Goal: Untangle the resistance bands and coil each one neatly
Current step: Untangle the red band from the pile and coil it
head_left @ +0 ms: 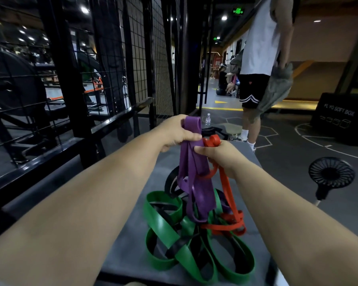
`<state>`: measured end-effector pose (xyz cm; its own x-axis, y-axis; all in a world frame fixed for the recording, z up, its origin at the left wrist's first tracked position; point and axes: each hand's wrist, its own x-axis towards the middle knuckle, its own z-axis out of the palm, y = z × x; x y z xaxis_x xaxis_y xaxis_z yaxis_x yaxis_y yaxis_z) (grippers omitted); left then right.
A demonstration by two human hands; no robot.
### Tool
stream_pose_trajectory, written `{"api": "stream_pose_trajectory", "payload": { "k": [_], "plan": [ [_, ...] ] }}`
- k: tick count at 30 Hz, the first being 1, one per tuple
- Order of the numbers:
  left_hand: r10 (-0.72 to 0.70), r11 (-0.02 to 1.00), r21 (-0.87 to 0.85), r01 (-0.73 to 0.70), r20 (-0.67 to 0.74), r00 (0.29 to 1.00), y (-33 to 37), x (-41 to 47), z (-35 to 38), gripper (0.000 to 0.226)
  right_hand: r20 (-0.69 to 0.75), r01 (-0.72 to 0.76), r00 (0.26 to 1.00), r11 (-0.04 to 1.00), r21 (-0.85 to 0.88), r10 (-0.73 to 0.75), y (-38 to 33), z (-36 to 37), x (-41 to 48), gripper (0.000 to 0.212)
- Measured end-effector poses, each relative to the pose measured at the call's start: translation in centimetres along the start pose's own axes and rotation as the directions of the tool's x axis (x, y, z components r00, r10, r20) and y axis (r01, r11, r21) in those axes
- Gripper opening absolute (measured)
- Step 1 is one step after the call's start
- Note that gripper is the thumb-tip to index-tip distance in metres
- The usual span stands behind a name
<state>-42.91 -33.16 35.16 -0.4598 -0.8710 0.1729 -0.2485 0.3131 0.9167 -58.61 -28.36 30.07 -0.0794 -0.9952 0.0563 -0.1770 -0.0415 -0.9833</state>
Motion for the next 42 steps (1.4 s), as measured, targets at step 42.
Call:
{"api": "stream_pose_trajectory", "payload": {
  "k": [42],
  "plan": [
    [-0.044, 0.735, 0.676, -0.05, 0.121, 0.992, -2.3, 0.8, 1.4, 0.051, -0.129, -0.097, 0.991, 0.794, -0.601, 0.023, 0.1, -0.8, 0.3, 0.041]
  ]
}}
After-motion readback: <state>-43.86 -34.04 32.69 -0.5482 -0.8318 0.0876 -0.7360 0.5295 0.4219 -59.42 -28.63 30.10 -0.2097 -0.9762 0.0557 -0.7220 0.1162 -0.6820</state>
